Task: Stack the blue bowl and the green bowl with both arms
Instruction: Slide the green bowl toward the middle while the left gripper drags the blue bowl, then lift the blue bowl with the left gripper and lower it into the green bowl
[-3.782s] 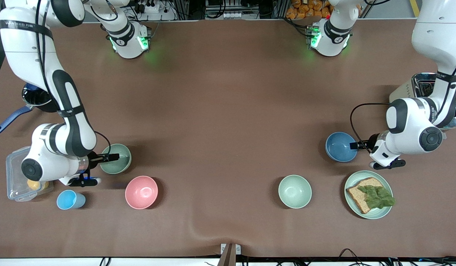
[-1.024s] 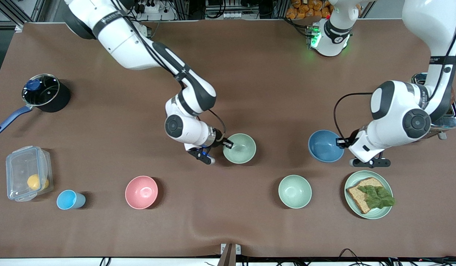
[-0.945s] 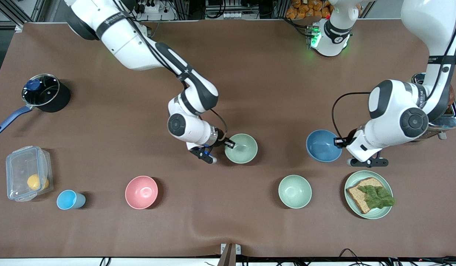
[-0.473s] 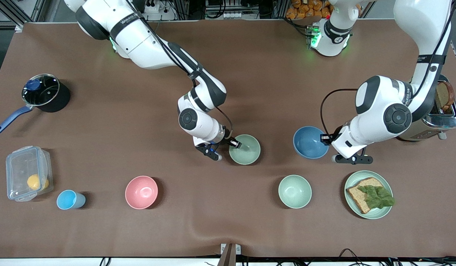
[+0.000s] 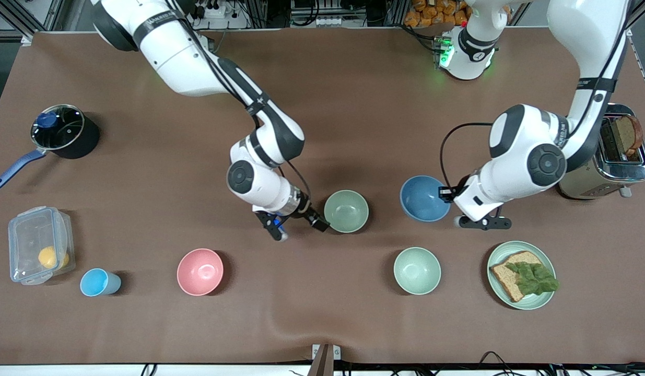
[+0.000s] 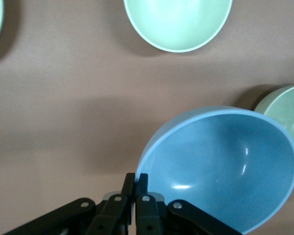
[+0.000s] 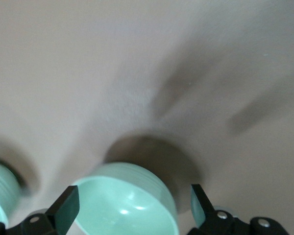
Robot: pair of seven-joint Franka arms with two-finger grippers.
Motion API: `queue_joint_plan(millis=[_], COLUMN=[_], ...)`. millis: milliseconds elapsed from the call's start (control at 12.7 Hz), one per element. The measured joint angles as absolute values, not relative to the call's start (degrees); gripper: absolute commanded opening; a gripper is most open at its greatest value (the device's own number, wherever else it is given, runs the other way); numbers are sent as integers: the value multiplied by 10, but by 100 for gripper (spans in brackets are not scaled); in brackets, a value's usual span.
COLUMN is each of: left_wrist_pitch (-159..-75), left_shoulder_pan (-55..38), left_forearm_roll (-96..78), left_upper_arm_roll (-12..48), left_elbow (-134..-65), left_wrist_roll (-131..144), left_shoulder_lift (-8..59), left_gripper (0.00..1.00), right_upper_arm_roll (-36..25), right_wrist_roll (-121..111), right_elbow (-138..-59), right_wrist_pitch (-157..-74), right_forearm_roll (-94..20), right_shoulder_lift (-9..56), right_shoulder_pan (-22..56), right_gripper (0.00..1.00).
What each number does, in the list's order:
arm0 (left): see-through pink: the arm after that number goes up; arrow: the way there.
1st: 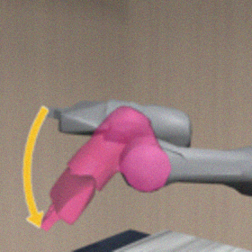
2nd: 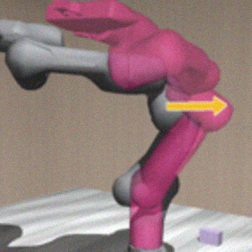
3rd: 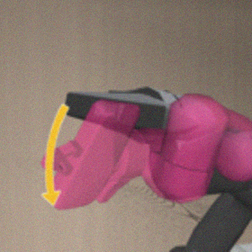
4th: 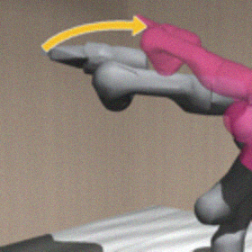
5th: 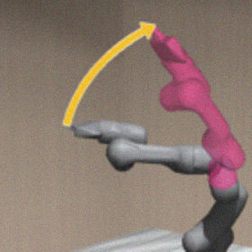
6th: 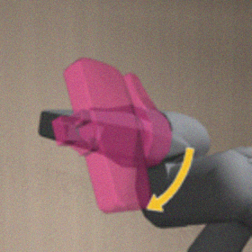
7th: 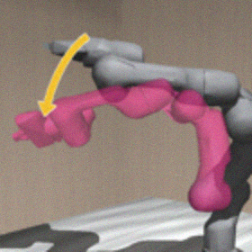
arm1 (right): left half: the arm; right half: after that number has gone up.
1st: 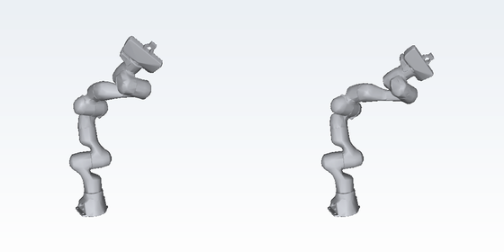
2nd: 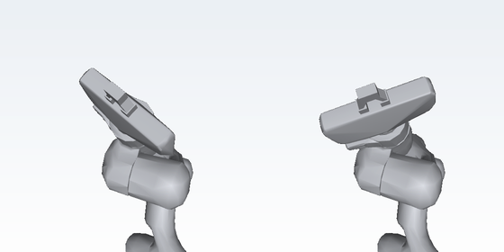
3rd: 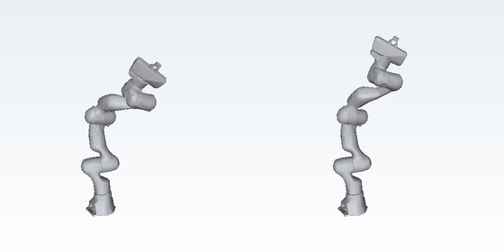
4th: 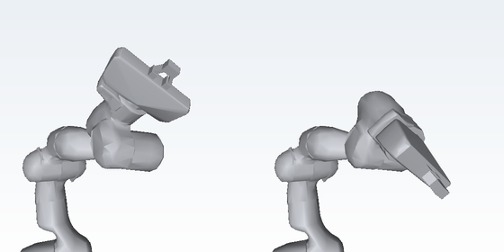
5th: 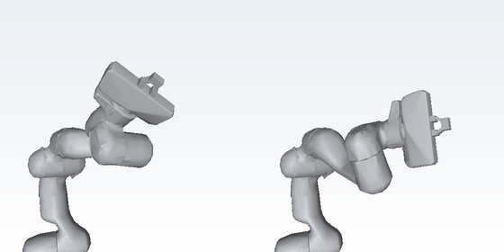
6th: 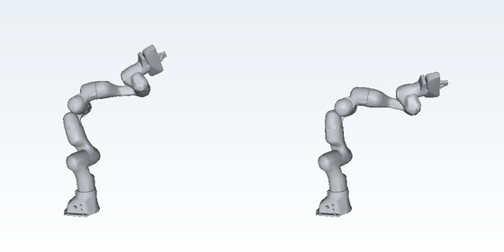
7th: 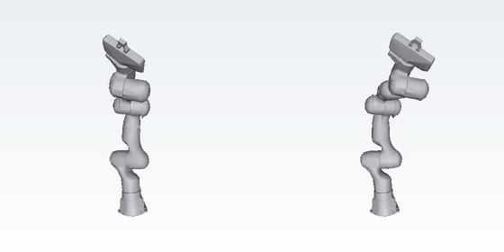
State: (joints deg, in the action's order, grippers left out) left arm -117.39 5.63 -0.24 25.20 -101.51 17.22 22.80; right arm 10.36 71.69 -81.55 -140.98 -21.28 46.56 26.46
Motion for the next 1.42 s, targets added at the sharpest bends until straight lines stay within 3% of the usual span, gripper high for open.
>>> queue_joint_plan(millis=[867,1418], left_wrist_pitch=[-1178,-1204], left_shoulder_pan=[-65,-104], left_forearm_roll=[-3,-3], left_upper_arm_roll=[253,250], left_elbow=[-891,-878], left_wrist_roll=[390,436], left_shoulder_lift=[358,387], left_gripper=[0,0], right_upper_arm_roll=[97,98], right_wrist_roll=[862,862], right_elbow=[-816,-816], right_wrist_pitch=[-1461,-1464], right_forearm_roll=[-213,-213], right_shoulder_lift=[514,519], right_shoulder_pan=[264,276], right_gripper=[100,100])
